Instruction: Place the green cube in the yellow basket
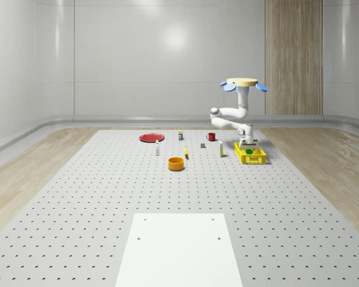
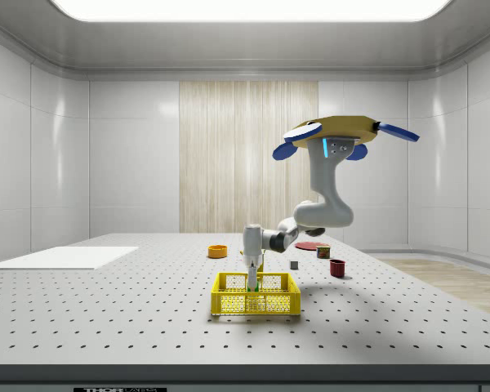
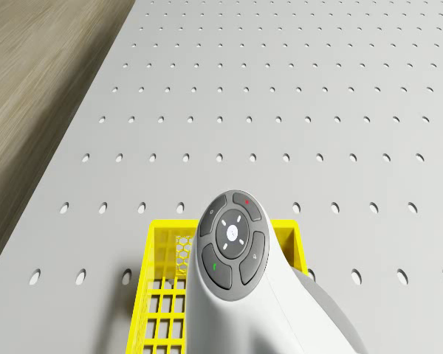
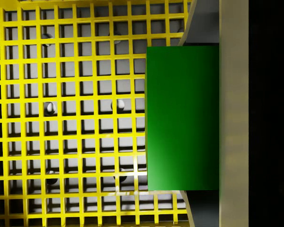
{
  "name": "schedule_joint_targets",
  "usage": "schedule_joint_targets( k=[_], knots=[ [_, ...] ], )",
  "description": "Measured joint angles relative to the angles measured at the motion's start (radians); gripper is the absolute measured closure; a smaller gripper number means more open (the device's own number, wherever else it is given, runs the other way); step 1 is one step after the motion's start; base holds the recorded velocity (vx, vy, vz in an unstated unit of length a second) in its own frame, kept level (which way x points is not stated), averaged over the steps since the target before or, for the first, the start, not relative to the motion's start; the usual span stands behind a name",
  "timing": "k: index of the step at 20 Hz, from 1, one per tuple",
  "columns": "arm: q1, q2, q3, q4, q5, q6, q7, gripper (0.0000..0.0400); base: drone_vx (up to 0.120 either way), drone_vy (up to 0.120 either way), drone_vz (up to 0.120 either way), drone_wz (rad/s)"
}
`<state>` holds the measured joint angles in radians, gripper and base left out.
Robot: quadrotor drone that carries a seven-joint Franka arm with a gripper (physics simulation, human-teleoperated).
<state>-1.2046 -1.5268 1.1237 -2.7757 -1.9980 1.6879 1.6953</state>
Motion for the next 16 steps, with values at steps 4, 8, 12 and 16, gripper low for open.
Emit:
schedule_joint_targets(
  k=[4, 8, 12, 16],
  knots=[
    [-0.007, 0.003, -0.025, 0.011, -0.026, 0.008, -0.019, 0.0070, 0.000, 0.000, 0.000, 0.000],
    [0.000, 0.005, -0.007, 0.002, -0.012, -0.005, -0.028, 0.0026, 0.000, 0.000, 0.000, 0.000],
    [0.012, 0.006, 0.035, -0.017, 0.024, -0.026, -0.033, 0.0009, 0.000, 0.000, 0.000, 0.000],
    [0.018, 0.007, 0.058, -0.026, 0.045, -0.038, -0.035, 0.0004, 0.000, 0.000, 0.000, 0.000]
  ],
)
